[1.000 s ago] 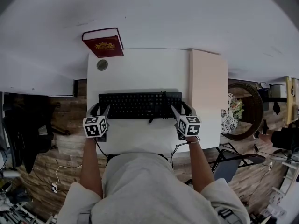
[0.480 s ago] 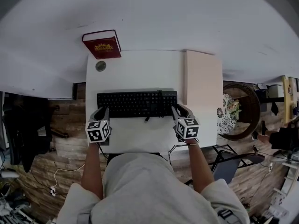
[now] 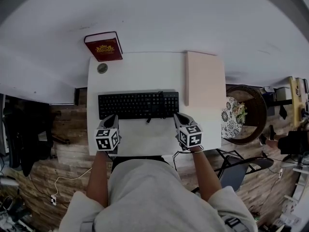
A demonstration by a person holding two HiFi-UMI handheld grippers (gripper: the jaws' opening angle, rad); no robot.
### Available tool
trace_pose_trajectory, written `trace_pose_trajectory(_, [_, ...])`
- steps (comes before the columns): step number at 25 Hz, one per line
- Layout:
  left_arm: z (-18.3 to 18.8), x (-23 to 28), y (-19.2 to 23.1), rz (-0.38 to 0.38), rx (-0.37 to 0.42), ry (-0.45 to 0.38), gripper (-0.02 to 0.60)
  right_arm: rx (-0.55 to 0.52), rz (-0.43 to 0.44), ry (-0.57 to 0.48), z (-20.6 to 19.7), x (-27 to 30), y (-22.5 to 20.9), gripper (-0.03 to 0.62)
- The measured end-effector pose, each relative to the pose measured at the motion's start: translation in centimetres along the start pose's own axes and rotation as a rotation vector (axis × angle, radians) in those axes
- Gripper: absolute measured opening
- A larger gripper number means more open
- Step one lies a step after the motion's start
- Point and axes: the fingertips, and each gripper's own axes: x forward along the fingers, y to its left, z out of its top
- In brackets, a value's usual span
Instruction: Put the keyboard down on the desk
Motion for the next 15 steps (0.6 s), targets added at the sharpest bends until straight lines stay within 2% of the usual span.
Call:
trace_pose_trajectory(5, [-0.6, -0.6, -2.4, -0.024, -0.001, -0.017, 0.011, -0.027, 0.065, 0.021, -1.4, -0.5, 2.0, 0.004])
trace_pose_trajectory(10, [-0.9, -1.6, -5.1, -0.079, -0.025, -0.053, 0.011, -0.058, 0.118, 0.021, -2.0, -1.2, 4.3, 0.004])
trace_pose_trajectory(15, [-0.9, -3.0, -7.7, -0.100, -0.066, -0.110, 0.011, -0.086, 0.160, 0.007, -2.2, -2.1, 6.3, 0.005])
